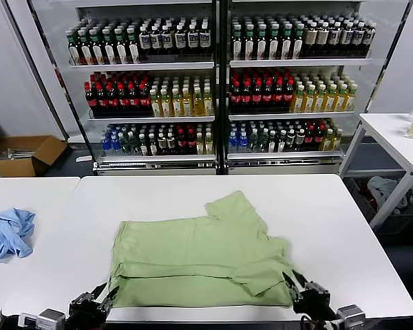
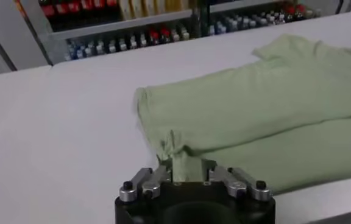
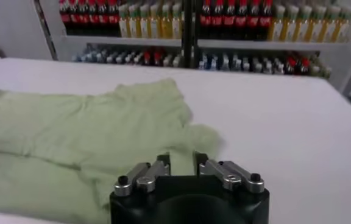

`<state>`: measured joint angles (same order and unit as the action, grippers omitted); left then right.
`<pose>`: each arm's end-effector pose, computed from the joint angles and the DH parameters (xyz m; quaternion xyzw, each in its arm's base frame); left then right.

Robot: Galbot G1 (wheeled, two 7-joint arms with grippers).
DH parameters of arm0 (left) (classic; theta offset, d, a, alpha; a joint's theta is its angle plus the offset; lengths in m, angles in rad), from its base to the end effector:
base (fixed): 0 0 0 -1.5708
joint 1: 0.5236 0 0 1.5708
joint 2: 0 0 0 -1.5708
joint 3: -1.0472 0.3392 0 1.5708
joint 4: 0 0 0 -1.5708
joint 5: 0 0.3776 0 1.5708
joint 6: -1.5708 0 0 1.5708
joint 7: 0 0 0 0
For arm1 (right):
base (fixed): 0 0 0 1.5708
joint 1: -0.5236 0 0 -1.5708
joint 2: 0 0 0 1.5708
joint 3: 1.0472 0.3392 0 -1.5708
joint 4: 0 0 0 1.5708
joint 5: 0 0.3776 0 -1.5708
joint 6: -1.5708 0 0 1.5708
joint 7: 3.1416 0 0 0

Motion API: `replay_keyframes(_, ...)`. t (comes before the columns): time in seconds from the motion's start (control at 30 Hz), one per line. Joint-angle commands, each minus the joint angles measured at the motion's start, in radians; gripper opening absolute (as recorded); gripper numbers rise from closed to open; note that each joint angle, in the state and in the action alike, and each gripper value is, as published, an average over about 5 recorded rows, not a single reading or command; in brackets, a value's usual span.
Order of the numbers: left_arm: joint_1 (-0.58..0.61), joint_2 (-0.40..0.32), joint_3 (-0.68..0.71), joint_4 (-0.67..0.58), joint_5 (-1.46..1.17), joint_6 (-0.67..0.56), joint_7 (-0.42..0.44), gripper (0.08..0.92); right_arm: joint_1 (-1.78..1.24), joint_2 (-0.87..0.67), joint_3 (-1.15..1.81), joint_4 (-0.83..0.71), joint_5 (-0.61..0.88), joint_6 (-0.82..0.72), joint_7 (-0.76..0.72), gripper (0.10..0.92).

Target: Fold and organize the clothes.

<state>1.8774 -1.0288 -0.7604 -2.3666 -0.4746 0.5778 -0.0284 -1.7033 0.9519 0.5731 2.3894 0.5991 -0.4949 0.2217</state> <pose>0.1530 0.0889 -0.2081 -0.0876 -0.9494 -0.0686 0.2936 0.1772 -0.0472 -0.1923 0.1030 -0.9713 0.0257 0.2129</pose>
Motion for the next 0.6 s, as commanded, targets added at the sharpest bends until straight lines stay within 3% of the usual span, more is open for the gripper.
replay_keyframes(0.03,-0.248,0.057,-0.003,0.031,-0.127,-0.003,0.018,0.489,0.454,-0.008,-0.102,-0.139,0.111,-0.079,0.015,0.492)
replay_keyframes(0.17,-0.438,0.114,0.083,0.249,-0.200,-0.001,0.019,0.602,0.741,0.037,-0.301,-0.377,0.119,-0.083,0.039,0.614)
replay_keyframes(0.37,-0.634,0.146,0.190,0.463,-0.220,-0.002,0.027,0.770,0.974,0.078,-0.433,-0.637,0.120,-0.079,0.041,0.777)
replay_keyframes(0.6,-0.807,0.156,0.312,0.670,-0.216,-0.005,0.050,0.822,1.176,0.175,-0.549,-0.895,0.107,-0.067,0.034,0.822)
